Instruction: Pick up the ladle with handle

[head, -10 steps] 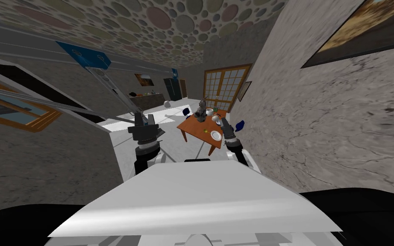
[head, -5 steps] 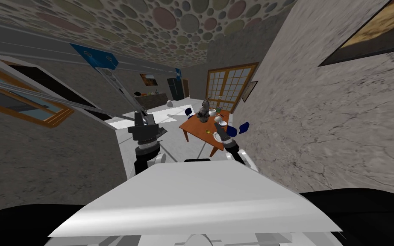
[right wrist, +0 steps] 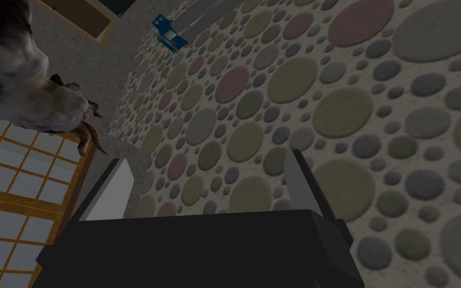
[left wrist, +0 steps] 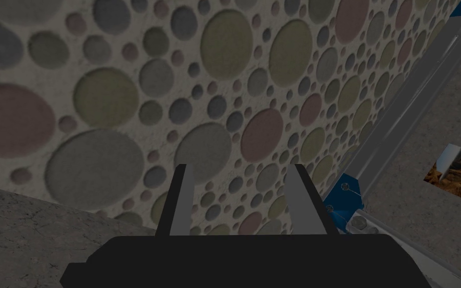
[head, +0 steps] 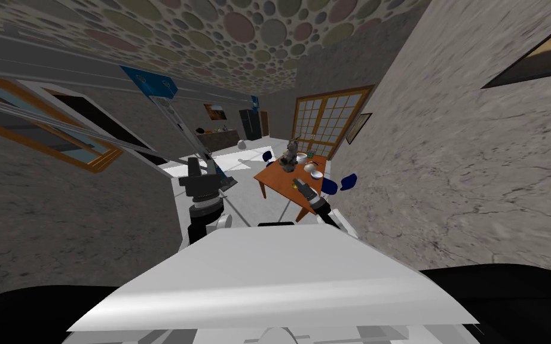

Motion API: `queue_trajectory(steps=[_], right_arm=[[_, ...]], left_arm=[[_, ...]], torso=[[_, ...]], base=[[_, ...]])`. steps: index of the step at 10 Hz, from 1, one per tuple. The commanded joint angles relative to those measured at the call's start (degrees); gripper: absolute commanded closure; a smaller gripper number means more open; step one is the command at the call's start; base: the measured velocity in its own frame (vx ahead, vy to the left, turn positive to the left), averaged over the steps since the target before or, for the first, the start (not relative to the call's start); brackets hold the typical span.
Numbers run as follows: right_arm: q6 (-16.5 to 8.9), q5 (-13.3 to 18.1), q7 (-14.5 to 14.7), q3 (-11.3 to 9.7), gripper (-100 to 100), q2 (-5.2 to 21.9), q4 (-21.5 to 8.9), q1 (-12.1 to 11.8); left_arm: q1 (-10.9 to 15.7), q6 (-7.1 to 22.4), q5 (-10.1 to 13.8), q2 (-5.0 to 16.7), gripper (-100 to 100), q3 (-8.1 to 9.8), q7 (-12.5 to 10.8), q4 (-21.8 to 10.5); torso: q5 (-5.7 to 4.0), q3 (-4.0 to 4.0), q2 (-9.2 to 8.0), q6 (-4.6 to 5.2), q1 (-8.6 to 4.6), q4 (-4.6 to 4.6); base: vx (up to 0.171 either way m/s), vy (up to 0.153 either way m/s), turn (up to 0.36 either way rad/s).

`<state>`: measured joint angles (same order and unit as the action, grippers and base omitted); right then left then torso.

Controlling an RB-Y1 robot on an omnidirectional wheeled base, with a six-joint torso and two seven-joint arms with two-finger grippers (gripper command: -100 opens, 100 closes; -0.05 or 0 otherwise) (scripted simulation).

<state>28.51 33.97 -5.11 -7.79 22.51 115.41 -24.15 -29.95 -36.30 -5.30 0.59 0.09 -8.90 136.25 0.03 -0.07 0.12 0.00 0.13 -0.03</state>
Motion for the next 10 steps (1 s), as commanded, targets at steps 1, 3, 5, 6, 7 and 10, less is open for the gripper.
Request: queue_trajectory(steps=[1,3,5,6,7,10], right_arm=[[-0.09,2.48,-0.14,-0.3,-100,1.13,-1.23,0.17],[-0.89,6.09,-0.37,-1.41,-100,3.23,-3.33,0.56],[-1.7,9.6,-0.6,-2.55,-100,5.35,-5.45,0.95],[-2.52,11.39,-0.84,-3.71,-100,7.48,-7.6,1.34],[-2.52,12.81,-0.84,-3.71,-100,7.48,-7.6,1.34],[-3.35,17.19,-1.08,-4.89,-100,9.63,-9.74,1.72]], left_arm=[[0.0,0.0,0.0,0.0,0,0.0,0.0,0.0],[0.0,0.0,0.0,0.0,0,0.0,0.0,0.0],[0.0,0.0,0.0,0.0,0,0.0,0.0,0.0],[-0.01,0.0,0.0,0.0,0,0.0,0.0,0.0],[0.0,0.0,0.0,0.0,0,0.0,0.0,0.0],[0.0,0.0,0.0,0.0,0,0.0,0.0,0.0]], torso=[[0.0,0.0,0.0,0.0,0.0,0.0],[0.0,-0.02,0.03,0.0,-0.02,0.0],[0.0,0.0,-0.01,0.01,-0.02,0.0],[0.0,0.0,-0.01,0.02,-0.04,0.01],[0.0,-0.01,0.02,0.01,-0.03,0.0],[-0.01,0.03,-0.05,0.01,-0.05,0.01]], base=[[0.036,0.024,0.075],[0.041,0.027,0.104],[0.037,0.023,0.108],[0.046,0.03,0.138],[0.041,0.02,0.07],[0.026,0.016,0.077]])
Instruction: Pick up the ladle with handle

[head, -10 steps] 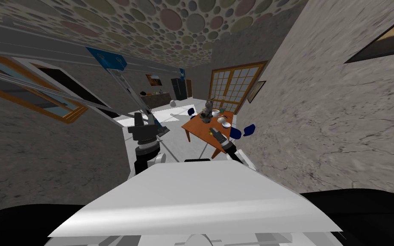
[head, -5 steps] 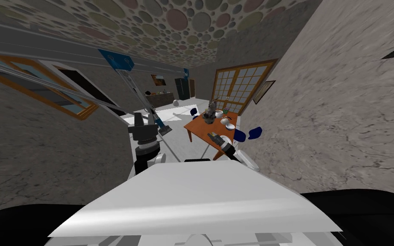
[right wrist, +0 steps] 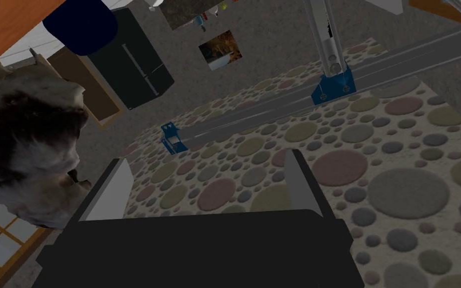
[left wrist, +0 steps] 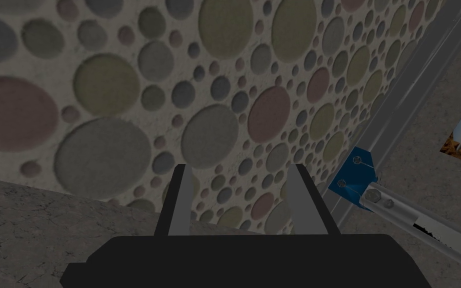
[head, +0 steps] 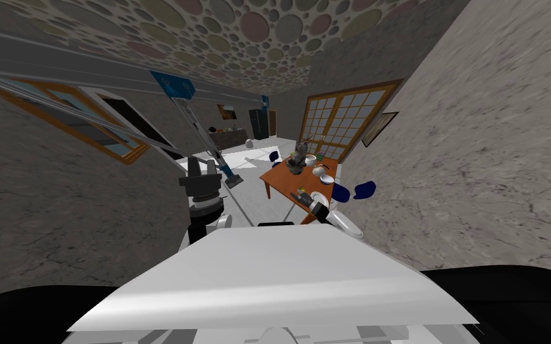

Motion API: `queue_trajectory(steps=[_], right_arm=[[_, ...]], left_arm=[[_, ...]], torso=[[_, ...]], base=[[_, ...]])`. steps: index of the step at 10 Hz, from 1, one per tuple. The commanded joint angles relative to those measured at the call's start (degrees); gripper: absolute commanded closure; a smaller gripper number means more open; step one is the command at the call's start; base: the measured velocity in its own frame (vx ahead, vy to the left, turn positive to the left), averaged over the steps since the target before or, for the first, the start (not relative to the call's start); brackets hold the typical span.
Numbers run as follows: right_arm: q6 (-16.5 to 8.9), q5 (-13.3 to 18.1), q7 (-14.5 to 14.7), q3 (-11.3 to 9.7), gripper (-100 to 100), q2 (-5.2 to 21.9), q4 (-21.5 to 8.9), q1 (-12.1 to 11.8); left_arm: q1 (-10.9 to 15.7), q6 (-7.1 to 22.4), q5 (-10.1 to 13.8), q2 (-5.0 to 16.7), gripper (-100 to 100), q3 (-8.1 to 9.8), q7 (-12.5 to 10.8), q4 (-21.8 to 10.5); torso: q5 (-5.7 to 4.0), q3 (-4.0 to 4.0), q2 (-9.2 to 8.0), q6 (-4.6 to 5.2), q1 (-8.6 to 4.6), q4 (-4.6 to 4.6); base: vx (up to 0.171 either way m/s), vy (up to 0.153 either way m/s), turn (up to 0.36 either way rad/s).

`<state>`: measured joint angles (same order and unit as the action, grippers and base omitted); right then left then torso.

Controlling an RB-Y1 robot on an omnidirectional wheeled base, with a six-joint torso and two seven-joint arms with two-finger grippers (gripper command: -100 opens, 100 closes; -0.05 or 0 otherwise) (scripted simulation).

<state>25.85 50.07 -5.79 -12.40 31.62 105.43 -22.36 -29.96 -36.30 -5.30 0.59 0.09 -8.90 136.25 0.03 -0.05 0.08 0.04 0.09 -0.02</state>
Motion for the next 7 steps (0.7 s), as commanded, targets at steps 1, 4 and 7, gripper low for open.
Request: queue_trajectory(steps=[1,4,7], right_arm=[[-1.5,2.86,-0.65,-1.47,-100,2.65,-1.89,0.31],[-2.32,8.3,-0.89,-2.65,-100,4.76,-3.99,0.69],[-3.12,12.79,-1.13,-3.83,-100,6.82,-6.06,1.06]], left_arm=[[0.0,0.0,0.0,0.0,0,0.0,0.0,0.0],[0.0,0.0,0.0,0.0,0,0.0,0.0,0.0],[0.0,0.0,0.0,0.0,0,0.0,0.0,0.0]], torso=[[0.0,0.0,0.0,0.0,0.0,0.0],[0.0,-0.06,0.11,-0.03,0.02,-0.02],[0.0,0.01,-0.01,-0.02,0.0,0.0]], base=[[0.046,0.024,0.138],[0.049,0.022,0.108],[0.026,0.015,0.072]])
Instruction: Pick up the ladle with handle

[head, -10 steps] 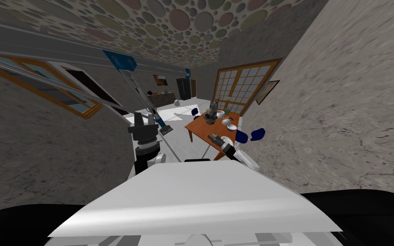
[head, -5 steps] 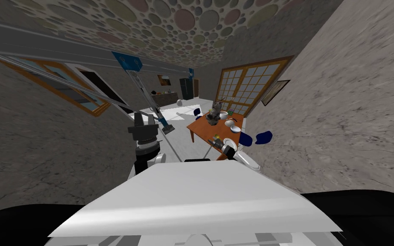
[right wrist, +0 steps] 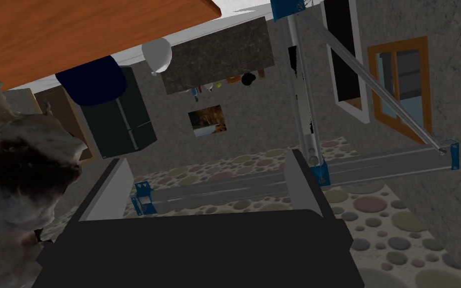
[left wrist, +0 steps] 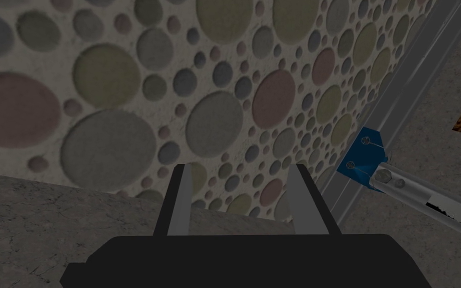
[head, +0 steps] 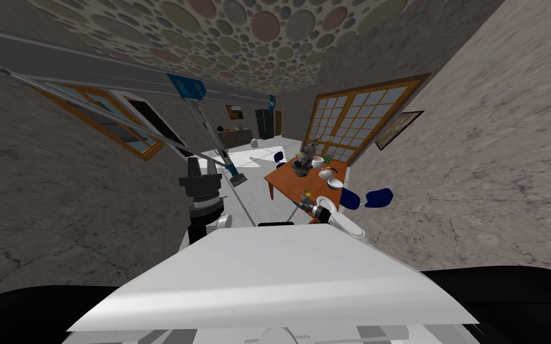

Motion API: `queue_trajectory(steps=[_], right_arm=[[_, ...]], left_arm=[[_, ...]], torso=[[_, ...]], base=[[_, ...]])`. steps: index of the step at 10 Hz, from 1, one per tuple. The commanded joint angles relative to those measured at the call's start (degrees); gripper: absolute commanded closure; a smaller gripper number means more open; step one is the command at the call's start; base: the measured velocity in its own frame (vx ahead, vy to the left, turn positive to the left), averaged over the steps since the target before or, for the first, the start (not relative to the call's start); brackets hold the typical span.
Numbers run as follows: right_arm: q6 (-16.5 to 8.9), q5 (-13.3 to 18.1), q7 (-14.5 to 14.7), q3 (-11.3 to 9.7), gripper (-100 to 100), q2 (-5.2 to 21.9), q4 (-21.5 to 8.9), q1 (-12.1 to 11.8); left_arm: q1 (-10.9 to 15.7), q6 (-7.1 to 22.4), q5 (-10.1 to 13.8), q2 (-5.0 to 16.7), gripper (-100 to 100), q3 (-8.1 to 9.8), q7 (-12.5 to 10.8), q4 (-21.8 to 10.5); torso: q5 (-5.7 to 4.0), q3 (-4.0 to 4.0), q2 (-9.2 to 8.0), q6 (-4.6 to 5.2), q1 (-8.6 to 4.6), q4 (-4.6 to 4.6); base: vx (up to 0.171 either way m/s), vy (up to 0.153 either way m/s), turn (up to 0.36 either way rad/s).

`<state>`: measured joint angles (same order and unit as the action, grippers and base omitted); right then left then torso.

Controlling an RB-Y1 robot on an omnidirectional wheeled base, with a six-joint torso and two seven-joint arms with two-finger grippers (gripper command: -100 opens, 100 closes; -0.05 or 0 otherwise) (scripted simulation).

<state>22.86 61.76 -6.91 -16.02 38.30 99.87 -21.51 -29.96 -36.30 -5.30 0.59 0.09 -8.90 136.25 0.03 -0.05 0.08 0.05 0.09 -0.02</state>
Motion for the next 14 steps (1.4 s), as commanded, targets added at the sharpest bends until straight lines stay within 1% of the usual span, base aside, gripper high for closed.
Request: queue_trajectory(steps=[1,2,3,4,5,6,7,8,9,10,11,12,13,14], right_arm=[[-0.92,2.86,-0.24,-1.38,-100,2.15,-2.52,0.56],[-0.92,4.44,-0.24,-1.38,-100,2.15,-2.52,0.56],[-0.92,4.9,-0.24,-1.38,-100,2.15,-2.52,0.56],[-1.69,7.14,-0.47,-2.54,-100,4.09,-4.48,0.91],[-1.69,8.64,-0.47,-2.54,-100,4.09,-4.48,0.91],[-2.44,10.8,-0.7,-3.67,-100,5.98,-6.37,1.24],[-2.44,12.3,-0.7,-3.67,-100,5.98,-6.37,1.24],[-3.17,14.03,-0.91,-4.77,-100,7.81,-8.18,1.55],[-3.17,15.86,-0.91,-4.77,-100,7.81,-8.18,1.55],[-3.17,15.86,-0.91,-4.77,-100,7.81,-8.18,1.55],[-3.87,18.09,-1.12,-5.84,-100,9.56,-9.91,1.84],[-3.87,19.16,-1.12,-5.84,-100,9.56,-9.91,1.84],[-4.54,20.94,-1.31,-6.86,-100,11.25,-11.56,2.11],[-4.54,22.6,-1.31,-6.86,-100,11.25,-11.56,2.11]], left_arm=[[0.0,0.0,0.0,0.0,0,0.0,0.0,0.0],[0.0,0.0,0.0,0.0,0,0.0,0.0,0.0],[0.0,0.0,0.0,0.0,0,0.0,0.0,0.0],[0.0,0.0,0.0,0.0,0,0.0,0.0,0.0],[0.0,0.0,0.0,0.0,0,0.0,0.0,0.0],[0.0,0.0,0.0,0.0,0,0.0,0.0,0.0],[0.0,0.0,0.0,0.0,0,0.0,0.0,0.0],[0.0,0.0,0.0,0.0,0,0.0,0.0,0.0],[0.0,0.0,0.0,0.0,0,0.0,0.0,0.0],[0.0,0.0,0.0,0.0,0,0.0,0.0,0.0],[0.0,0.0,0.0,0.0,0,0.0,0.0,0.0],[0.0,0.0,0.0,0.0,0,0.0,0.0,0.0],[0.0,0.0,0.0,0.0,0,0.0,0.0,0.0],[0.0,0.0,0.0,0.0,0,0.0,0.0,0.0]], torso=[[0.0,0.0,0.0,0.0,0.0,0.0],[0.0,-0.02,0.04,-0.02,0.01,-0.01],[0.0,-0.02,0.03,0.0,0.0,-0.01],[-0.01,0.02,-0.04,0.01,-0.03,0.01],[0.0,0.01,-0.01,-0.02,-0.02,0.0],[0.0,0.0,0.0,0.01,-0.01,0.0],[0.0,-0.03,0.05,-0.02,0.01,-0.01],[0.0,-0.02,0.03,0.01,0.0,-0.01],[0.0,-0.03,0.04,-0.01,0.02,-0.01],[0.0,-0.02,0.02,0.01,0.01,-0.01],[0.0,0.02,-0.05,0.02,-0.02,0.01],[0.0,0.01,-0.02,-0.01,-0.02,0.01],[-0.01,0.0,-0.01,0.01,-0.02,0.0],[0.0,-0.02,0.03,-0.01,-0.02,0.0]], base=[[0.046,0.023,0.109],[0.039,0.016,0.088],[0.02,0.003,0.007],[0.032,0.012,0.128],[0.036,0.014,0.087],[0.049,0.022,0.158],[0.041,0.014,0.067],[0.046,0.023,0.095],[0.04,0.016,0.082],[0.018,0.002,0.015],[0.032,0.011,0.157],[0.035,0.006,0.061],[0.044,0.009,0.125],[0.035,0.007,0.068]])
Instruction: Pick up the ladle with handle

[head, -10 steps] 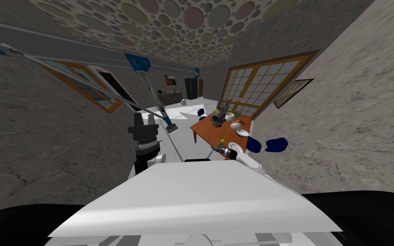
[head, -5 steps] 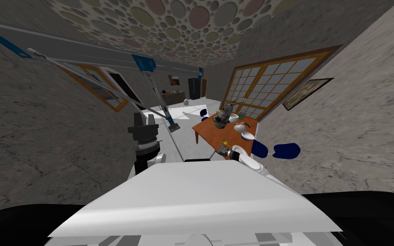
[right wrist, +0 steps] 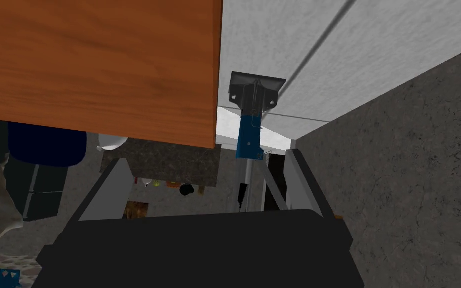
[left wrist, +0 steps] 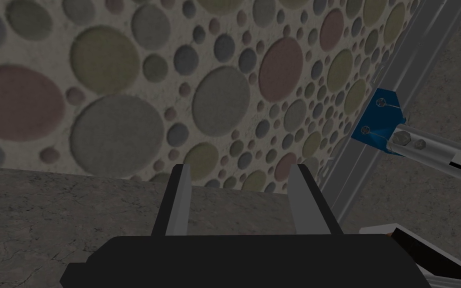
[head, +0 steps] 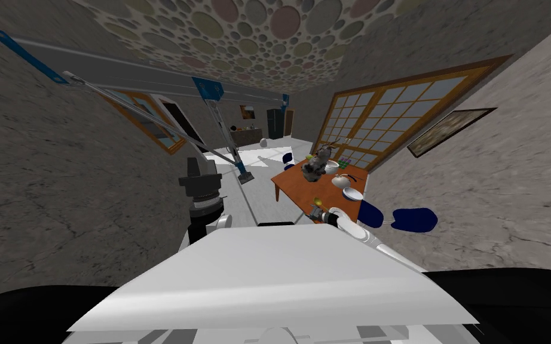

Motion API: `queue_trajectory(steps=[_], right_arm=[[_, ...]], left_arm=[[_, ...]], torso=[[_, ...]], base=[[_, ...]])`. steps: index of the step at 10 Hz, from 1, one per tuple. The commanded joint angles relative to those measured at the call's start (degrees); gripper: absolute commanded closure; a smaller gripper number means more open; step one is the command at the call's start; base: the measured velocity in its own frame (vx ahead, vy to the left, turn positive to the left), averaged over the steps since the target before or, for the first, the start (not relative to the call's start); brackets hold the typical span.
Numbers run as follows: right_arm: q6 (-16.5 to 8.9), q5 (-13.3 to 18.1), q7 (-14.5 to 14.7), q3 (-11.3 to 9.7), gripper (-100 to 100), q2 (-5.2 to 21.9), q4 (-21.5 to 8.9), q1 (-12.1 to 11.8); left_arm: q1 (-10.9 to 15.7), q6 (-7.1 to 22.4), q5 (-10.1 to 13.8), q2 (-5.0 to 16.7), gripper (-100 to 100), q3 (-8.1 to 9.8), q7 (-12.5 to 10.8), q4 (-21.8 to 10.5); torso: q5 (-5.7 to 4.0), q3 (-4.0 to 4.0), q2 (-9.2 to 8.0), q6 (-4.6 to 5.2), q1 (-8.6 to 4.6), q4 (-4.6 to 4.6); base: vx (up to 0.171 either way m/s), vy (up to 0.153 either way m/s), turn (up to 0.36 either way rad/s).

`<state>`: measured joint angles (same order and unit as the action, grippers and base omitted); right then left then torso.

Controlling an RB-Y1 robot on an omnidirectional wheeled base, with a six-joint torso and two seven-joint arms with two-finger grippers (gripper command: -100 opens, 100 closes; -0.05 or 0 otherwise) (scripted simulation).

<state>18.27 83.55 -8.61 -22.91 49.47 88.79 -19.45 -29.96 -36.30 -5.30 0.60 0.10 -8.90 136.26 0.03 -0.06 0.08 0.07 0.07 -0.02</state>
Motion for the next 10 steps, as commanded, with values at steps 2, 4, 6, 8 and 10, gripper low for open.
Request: queue_trajectory(steps=[2,4,6,8,10], right_arm=[[-0.61,3.96,0.21,-0.95,-100,1.69,-2.03,0.31],[-1.23,6.94,0.04,-1.88,-100,3.23,-3.5,0.55],[-1.83,8.58,-0.1,-2.75,-100,4.68,-4.88,0.78],[-2.4,11.61,-0.24,-3.57,-100,6.04,-6.18,0.99],[-2.93,14.83,-0.36,-4.34,-100,7.29,-7.38,1.17]], left_arm=[[0.0,0.0,0.0,0.0,0,0.0,0.0,0.0],[0.0,0.0,0.0,0.0,0,0.0,0.0,0.0],[0.0,0.0,0.0,0.0,0,0.0,0.0,0.0],[0.0,0.0,0.0,0.0,0,0.0,0.0,0.0],[0.0,0.0,0.0,0.0,0,0.0,0.0,0.0]], torso=[[0.01,0.0,0.0,-0.02,0.02,0.0],[0.0,0.0,0.01,-0.03,0.01,0.0],[0.0,0.01,-0.01,-0.02,-0.02,0.01],[0.0,0.05,-0.09,0.01,-0.01,0.02],[0.01,0.01,-0.01,-0.02,-0.01,0.01]], base=[[0.035,0.014,0.086],[0.034,0.006,0.089],[0.031,0.003,0.082],[0.015,0.003,0.043],[0.036,0.001,0.098]])
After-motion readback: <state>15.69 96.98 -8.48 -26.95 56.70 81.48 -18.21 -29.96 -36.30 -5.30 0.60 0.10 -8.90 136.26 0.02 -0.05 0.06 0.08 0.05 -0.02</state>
